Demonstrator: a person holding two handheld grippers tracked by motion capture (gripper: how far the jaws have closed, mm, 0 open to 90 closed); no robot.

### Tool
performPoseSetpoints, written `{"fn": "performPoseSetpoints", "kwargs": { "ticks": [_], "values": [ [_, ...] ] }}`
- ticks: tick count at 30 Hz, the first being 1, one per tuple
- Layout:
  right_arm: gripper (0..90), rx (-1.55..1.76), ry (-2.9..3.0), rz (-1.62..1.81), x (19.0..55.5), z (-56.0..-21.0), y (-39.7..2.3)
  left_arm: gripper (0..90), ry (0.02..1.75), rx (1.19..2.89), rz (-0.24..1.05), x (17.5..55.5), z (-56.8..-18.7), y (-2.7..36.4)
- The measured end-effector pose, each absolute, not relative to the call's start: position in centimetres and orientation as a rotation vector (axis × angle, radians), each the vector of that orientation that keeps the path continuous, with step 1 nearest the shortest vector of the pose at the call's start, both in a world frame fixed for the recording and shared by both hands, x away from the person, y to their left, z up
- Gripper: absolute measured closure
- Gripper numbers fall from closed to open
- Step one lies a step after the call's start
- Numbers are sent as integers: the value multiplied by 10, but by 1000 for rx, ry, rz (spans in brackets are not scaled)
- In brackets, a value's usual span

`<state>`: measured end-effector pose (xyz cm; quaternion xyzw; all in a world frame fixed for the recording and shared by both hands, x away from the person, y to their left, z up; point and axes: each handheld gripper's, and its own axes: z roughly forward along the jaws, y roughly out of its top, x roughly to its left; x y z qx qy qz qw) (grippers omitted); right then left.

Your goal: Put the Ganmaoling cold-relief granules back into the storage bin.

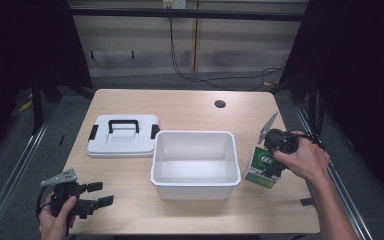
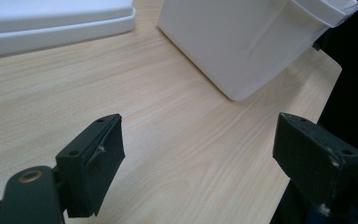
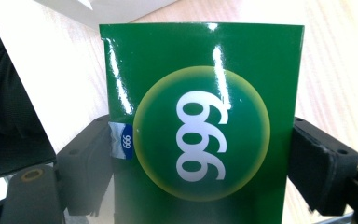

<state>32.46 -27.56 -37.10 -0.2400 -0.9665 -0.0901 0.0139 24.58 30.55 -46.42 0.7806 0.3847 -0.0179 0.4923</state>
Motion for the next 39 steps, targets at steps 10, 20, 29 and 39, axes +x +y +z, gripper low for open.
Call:
{"fn": "performPoseSetpoints", "kwargs": {
  "ticks": [10, 20, 29, 39],
  "values": [
    [165, -767, -3016, -361, 320, -352, -284, 165, 933, 1894, -44, 246, -464, 305],
    [165, -799, -3007, -489, 315, -334, -296, 164, 933, 1895, -48, 246, -465, 305],
    [165, -800, -3019, -585, 311, -321, -301, 165, 932, 1892, -41, 245, -464, 305],
    [165, -785, -3037, -675, 308, -304, -303, 165, 930, 1894, -41, 245, -464, 305]
  ]
}}
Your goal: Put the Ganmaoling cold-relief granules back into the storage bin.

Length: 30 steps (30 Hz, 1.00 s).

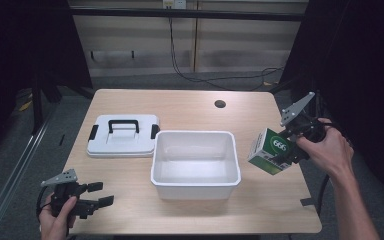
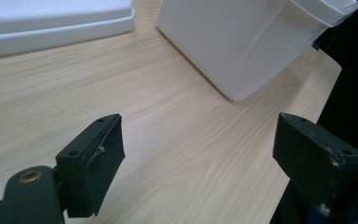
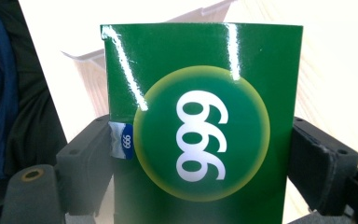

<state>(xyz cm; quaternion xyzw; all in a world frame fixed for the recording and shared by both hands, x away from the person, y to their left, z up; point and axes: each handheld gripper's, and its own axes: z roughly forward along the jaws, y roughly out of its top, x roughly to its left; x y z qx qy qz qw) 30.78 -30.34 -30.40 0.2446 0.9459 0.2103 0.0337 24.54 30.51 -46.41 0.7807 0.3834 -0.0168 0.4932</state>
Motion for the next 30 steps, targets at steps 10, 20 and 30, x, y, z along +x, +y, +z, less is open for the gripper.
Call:
{"fn": "performPoseSetpoints", "kwargs": {
  "ticks": [10, 20, 30],
  "values": [
    [165, 694, 2875, 726, 308, -287, -296, 165, 932, 1891, -37, 245, -464, 305],
    [165, 612, 2871, 736, 314, -268, -275, 165, 931, 1890, -36, 245, -464, 305],
    [165, 540, 2898, 703, 321, -263, -244, 165, 930, 1890, -40, 245, -464, 305]
  ]
}}
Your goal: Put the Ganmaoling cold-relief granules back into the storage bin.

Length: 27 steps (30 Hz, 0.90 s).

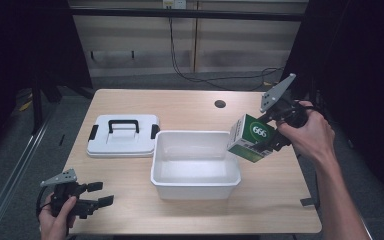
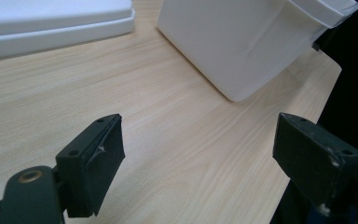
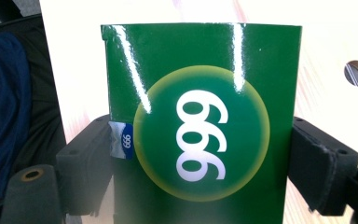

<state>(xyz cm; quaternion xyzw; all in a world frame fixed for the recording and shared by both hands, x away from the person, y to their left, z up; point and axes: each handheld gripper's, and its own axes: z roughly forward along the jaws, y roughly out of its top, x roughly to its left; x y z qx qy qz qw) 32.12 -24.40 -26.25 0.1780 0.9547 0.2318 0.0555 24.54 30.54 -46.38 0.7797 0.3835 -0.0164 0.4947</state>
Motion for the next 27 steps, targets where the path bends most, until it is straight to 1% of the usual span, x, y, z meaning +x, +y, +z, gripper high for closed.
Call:
{"fn": "performPoseSetpoints", "kwargs": {
  "ticks": [16, 27],
  "values": [
    [165, 454, 2938, 672, 331, -258, -204, 165, 927, 1894, -38, 246, -464, 306],
    [165, 408, 2982, 595, 339, -268, -180, 164, 930, 1887, -38, 246, -464, 306]
  ]
}}
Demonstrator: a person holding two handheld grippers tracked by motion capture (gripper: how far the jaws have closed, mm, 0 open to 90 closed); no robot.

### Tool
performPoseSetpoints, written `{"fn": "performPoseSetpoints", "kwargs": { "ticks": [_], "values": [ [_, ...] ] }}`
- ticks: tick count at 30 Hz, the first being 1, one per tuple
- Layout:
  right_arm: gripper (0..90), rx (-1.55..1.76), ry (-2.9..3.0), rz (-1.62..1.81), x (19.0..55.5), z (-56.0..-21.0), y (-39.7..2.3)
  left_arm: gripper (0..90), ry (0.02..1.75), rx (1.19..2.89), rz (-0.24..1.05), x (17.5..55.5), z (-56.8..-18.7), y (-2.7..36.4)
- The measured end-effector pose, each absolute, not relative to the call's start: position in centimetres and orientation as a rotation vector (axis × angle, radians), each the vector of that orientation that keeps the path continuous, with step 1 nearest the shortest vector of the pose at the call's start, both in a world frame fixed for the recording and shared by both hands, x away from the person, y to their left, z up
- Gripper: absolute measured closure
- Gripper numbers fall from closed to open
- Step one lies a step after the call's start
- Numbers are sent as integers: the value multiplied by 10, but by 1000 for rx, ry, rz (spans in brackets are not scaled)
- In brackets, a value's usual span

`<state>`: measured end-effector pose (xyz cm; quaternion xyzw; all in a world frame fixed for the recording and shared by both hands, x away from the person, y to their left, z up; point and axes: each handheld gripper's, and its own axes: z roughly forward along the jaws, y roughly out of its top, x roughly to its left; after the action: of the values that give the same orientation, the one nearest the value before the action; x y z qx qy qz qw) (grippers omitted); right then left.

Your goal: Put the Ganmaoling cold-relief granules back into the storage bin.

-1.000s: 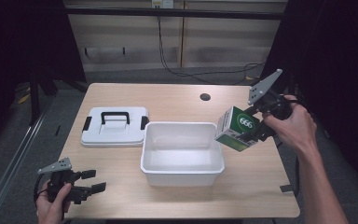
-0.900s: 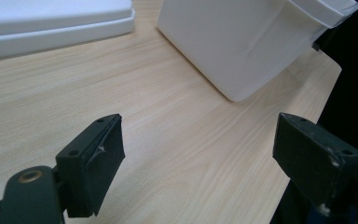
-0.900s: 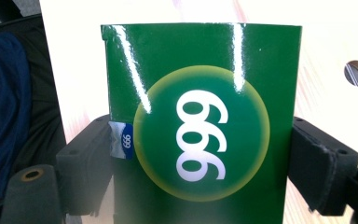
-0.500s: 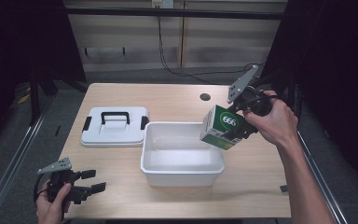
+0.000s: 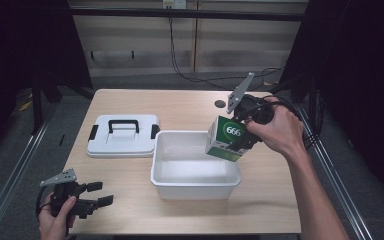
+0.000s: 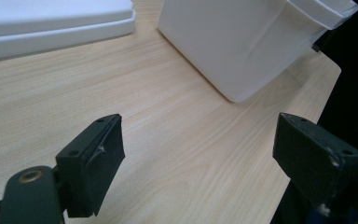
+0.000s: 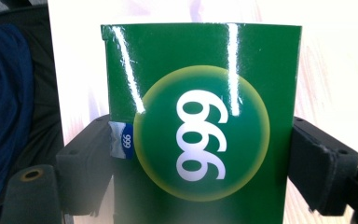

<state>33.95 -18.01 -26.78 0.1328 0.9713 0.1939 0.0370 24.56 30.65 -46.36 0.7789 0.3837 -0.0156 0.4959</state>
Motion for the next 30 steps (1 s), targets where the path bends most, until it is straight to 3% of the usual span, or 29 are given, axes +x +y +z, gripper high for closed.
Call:
{"fn": "performPoseSetpoints", "kwargs": {
  "ticks": [30],
  "values": [
    [163, 320, 3077, 345, 351, -310, -146, 165, 925, 1887, -39, 246, -463, 307]
  ]
}}
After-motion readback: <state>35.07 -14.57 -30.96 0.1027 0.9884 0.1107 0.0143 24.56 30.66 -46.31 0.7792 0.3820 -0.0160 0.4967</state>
